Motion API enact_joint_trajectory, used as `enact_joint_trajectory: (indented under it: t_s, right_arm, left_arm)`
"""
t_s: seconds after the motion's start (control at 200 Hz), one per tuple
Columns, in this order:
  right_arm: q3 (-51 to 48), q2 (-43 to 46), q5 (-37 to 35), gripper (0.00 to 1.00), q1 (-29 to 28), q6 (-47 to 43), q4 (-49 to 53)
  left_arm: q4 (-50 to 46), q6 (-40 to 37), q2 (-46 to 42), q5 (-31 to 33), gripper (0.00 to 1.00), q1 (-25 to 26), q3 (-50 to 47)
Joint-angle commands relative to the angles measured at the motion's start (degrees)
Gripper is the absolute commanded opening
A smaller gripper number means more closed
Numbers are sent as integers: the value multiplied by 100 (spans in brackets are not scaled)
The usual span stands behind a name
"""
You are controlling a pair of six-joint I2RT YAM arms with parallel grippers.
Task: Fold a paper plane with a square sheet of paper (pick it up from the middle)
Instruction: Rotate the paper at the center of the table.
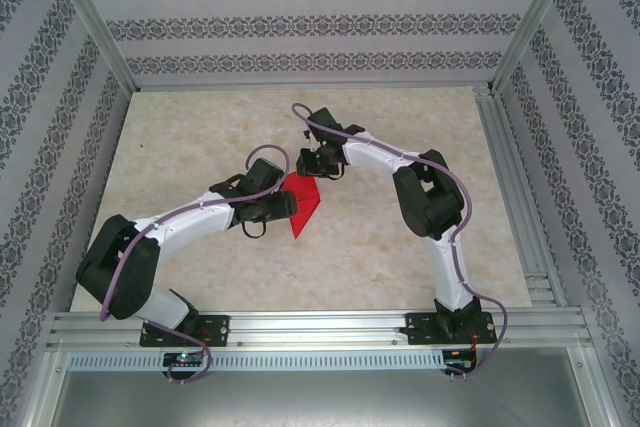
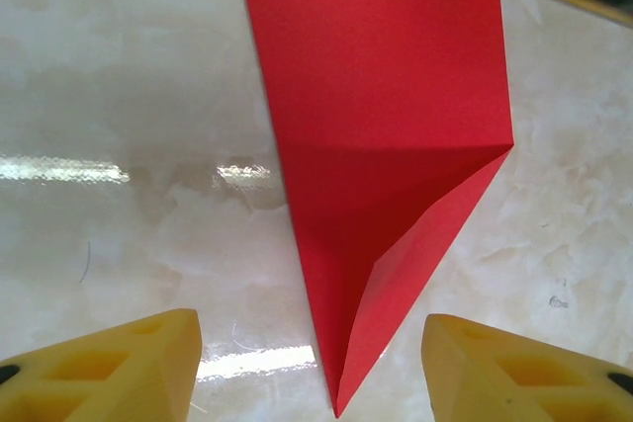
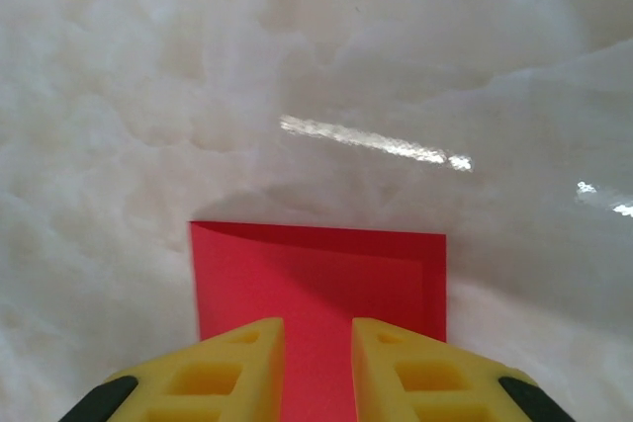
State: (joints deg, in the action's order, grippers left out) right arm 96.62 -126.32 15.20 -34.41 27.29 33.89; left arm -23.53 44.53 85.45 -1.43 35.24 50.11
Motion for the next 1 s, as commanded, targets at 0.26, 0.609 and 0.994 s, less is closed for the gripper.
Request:
enact_joint_trajectory:
  t_s: [0.26, 0.609, 0.994]
  right_arm:
    - [507, -530, -713, 25, -26, -223, 330]
    - [-182, -336, -1221, 25, 21, -51, 425]
    - [-2649, 1545, -1901, 31, 86, 1523, -261]
  left_arm:
    - [40, 14, -216, 169, 73, -71, 66]
    - [54, -39, -273, 100, 80, -77, 8]
    - [253, -683, -321, -349, 79, -62, -125]
